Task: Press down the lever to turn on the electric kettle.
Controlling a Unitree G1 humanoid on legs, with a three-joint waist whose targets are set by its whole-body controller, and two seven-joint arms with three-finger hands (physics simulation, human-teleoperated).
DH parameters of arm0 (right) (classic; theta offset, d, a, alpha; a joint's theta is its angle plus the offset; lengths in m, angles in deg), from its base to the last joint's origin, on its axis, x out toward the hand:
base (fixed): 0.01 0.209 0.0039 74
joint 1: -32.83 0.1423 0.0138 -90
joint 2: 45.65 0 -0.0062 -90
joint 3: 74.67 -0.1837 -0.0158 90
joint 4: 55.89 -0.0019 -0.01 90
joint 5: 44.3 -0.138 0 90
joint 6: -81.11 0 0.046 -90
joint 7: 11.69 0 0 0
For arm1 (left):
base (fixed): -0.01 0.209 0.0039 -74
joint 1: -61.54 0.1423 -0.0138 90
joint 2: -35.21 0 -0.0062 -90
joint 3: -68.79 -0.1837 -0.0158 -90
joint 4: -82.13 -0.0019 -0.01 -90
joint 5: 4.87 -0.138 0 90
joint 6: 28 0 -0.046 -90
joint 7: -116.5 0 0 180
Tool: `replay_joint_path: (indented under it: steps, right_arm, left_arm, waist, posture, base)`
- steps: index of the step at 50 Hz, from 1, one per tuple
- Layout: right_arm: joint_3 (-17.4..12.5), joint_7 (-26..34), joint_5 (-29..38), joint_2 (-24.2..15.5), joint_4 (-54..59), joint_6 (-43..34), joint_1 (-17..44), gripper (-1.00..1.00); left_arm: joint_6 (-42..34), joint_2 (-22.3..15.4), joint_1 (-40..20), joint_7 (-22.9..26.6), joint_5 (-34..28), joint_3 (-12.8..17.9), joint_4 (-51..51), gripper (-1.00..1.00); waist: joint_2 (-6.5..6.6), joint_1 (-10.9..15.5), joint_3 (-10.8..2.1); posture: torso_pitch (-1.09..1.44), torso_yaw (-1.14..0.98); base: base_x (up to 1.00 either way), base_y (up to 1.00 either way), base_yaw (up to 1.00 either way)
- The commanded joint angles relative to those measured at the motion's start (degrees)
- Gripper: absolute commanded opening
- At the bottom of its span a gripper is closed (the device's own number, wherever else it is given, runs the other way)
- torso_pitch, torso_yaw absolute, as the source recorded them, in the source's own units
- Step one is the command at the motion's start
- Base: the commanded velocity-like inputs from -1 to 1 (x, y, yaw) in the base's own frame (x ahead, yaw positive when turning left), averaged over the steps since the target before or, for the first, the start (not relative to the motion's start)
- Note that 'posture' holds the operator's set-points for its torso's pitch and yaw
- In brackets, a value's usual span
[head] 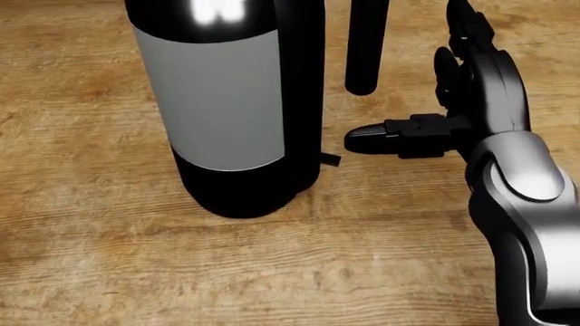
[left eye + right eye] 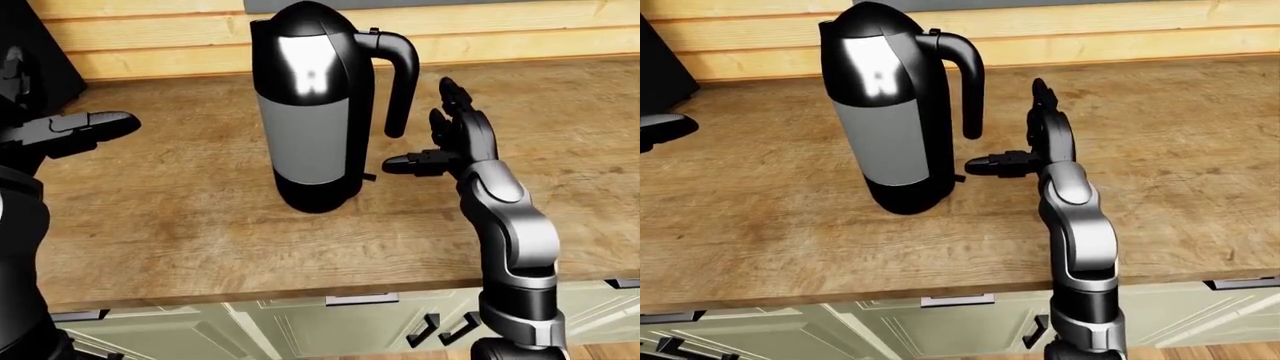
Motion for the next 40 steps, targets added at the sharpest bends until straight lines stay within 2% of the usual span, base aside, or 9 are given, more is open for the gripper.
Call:
replay_joint_path:
  steps: [1, 20, 40]
  right_arm:
    - [-0.2, -0.5, -0.5, -0.4, -1.6, 1.7, 2.1, 1.00]
    - [1.6, -1.3, 0.0, 0.6, 0.0, 3.2, 2.4, 1.00]
    - [1.7, -1.4, 0.4, 0.9, 3.5, 4.3, 5.2, 1.00]
  left_arm:
    - [1.5, -1.2, -1.4, -0.1, 0.0, 0.9, 1.5, 1.00]
    - [1.7, -1.1, -1.1, 0.0, 0.0, 0.8, 1.5, 1.00]
    - [1.3, -1.3, -1.3, -0.1, 0.4, 1.1, 1.6, 1.00]
  waist:
    - [0.23, 0.0, -1.38]
    - [0.33, 0.0, -1.40]
    - [0.44, -0.1, -1.41]
  posture:
    - [0.00, 0.00]
    - [0.00, 0.00]
    - [0.00, 0.00]
  base:
    - [0.00, 0.00, 0.00]
    - [0.00, 0.00, 0.00]
    - [0.00, 0.00, 0.00]
